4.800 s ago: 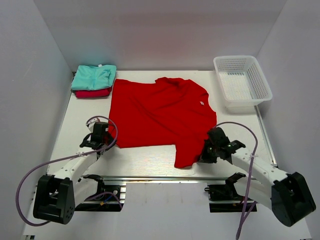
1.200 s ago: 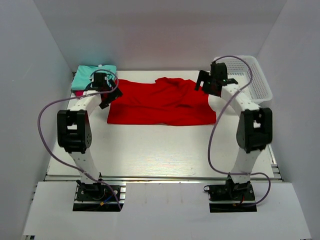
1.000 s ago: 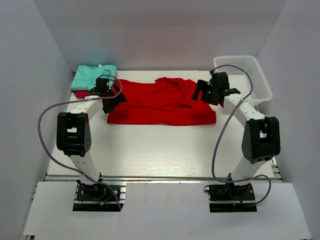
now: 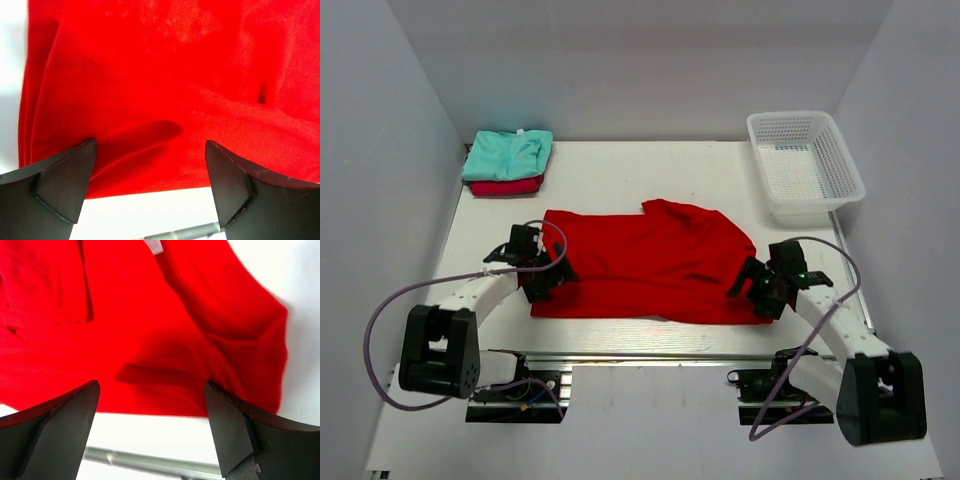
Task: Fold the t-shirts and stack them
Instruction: Fold the flattened tshirt in 1/3 of the way
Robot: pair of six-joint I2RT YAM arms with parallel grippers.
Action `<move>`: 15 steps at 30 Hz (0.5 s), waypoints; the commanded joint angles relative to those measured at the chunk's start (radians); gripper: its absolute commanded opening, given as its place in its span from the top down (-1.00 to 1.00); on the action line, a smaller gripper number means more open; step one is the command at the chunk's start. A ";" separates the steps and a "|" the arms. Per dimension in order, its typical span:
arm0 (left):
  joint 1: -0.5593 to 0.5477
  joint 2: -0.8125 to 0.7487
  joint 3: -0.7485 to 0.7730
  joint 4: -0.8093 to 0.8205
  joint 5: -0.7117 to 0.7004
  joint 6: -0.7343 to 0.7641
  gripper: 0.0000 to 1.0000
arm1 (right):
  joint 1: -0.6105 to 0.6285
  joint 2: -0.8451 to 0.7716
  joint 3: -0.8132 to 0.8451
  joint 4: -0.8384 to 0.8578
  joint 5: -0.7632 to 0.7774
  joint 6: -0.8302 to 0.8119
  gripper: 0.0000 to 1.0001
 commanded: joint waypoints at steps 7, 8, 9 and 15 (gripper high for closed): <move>-0.013 -0.119 0.107 -0.101 -0.036 0.015 -0.99 | 0.048 -0.177 0.110 -0.128 -0.150 -0.115 -0.81; -0.013 -0.119 0.133 -0.091 -0.048 0.015 -0.99 | 0.048 -0.158 0.122 -0.118 -0.166 -0.119 -0.81; -0.013 -0.119 0.143 -0.078 -0.062 0.015 -0.99 | 0.053 -0.151 0.125 -0.086 -0.179 -0.122 -0.81; -0.013 -0.119 0.172 -0.058 -0.091 0.015 -0.99 | 0.089 -0.031 0.131 0.022 -0.267 -0.113 -0.81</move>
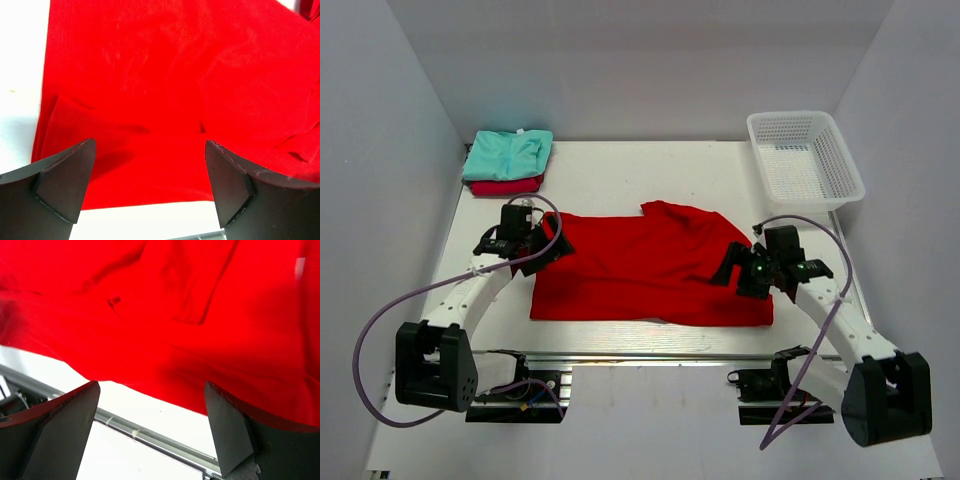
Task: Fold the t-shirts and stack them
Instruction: Fold the flattened tshirt in 1/3 of the way, then grap the side of the flattened tshirt furthest away from the robot with both arms
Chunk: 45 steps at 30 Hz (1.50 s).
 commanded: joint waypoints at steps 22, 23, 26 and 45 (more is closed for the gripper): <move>-0.004 0.015 -0.004 0.039 -0.022 0.029 -0.99 | 0.168 0.365 0.040 0.552 0.086 0.092 -0.81; -0.004 0.015 -0.004 0.039 -0.022 0.029 -0.99 | 0.172 0.372 0.043 0.592 0.106 0.086 -0.81; -0.004 0.015 0.005 0.039 -0.031 0.029 -0.99 | 0.185 0.424 0.085 0.647 0.170 0.080 -0.81; -0.004 0.035 0.002 0.027 -0.040 0.029 -0.99 | 0.238 0.576 0.403 0.441 0.318 -0.319 -0.81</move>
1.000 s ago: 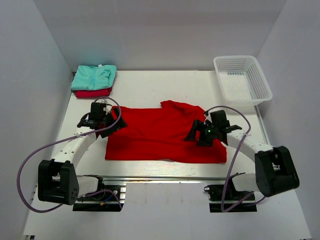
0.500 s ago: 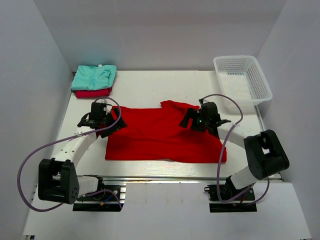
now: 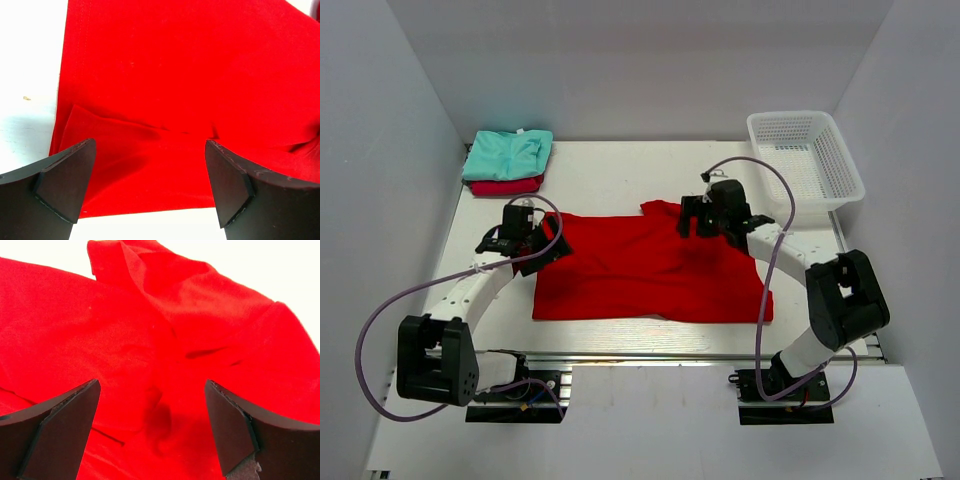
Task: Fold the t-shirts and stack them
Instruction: Grap the side of the flattened tshirt furthest away from the robot with both arms
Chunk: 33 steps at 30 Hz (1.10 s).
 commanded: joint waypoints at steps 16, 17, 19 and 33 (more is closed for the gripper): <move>-0.004 0.044 -0.057 0.138 0.074 0.041 -0.99 | 0.021 0.222 0.448 -0.126 0.018 -0.453 -0.81; -0.004 0.058 -0.057 0.167 0.074 0.041 -0.99 | 0.027 0.268 0.506 -0.136 -0.016 -0.453 -0.81; -0.004 0.107 -0.057 0.192 0.092 0.041 -0.99 | 0.038 0.345 0.618 -0.173 -0.042 -0.471 -0.81; -0.004 0.245 -0.014 0.250 0.109 0.059 -0.99 | 0.098 0.641 0.866 -0.339 -0.170 -0.663 -0.45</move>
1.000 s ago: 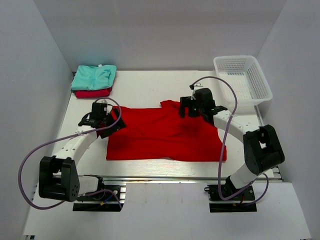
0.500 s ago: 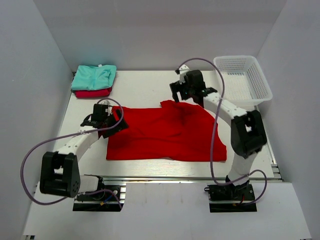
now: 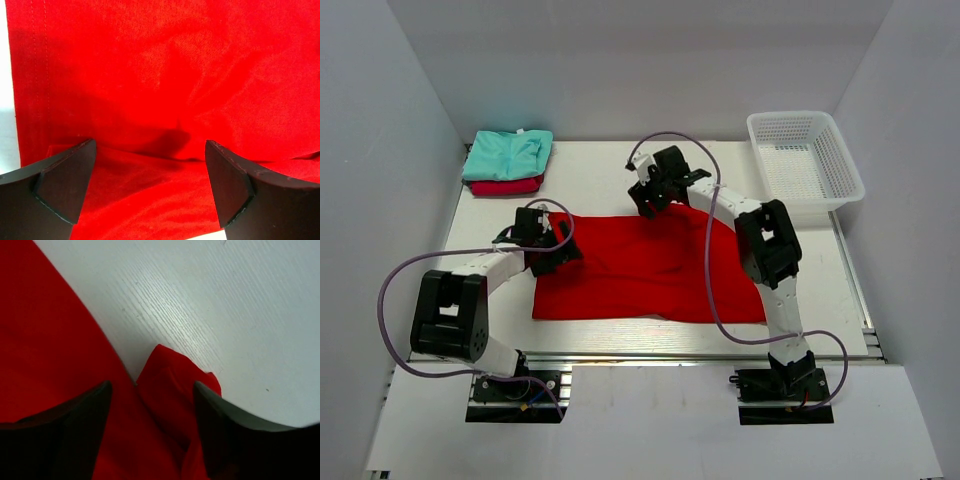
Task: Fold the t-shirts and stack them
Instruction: Grap the side of the flattened tshirt furthest away from the robot with both arms
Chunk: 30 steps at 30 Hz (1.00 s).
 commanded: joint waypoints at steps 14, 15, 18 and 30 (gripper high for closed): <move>-0.004 0.069 0.019 -0.047 -0.062 0.012 -0.99 | -0.013 -0.044 -0.071 0.198 0.196 0.070 1.00; -0.004 0.069 0.019 -0.056 -0.063 0.012 -0.99 | -0.014 -0.044 -0.065 0.204 0.195 0.077 1.00; -0.004 0.069 0.010 -0.069 -0.072 0.012 -0.99 | -0.020 -0.051 -0.055 0.230 0.314 0.142 1.00; -0.004 0.049 -0.019 -0.106 -0.116 0.003 -0.99 | -0.074 -0.229 -0.205 0.337 0.712 0.410 1.00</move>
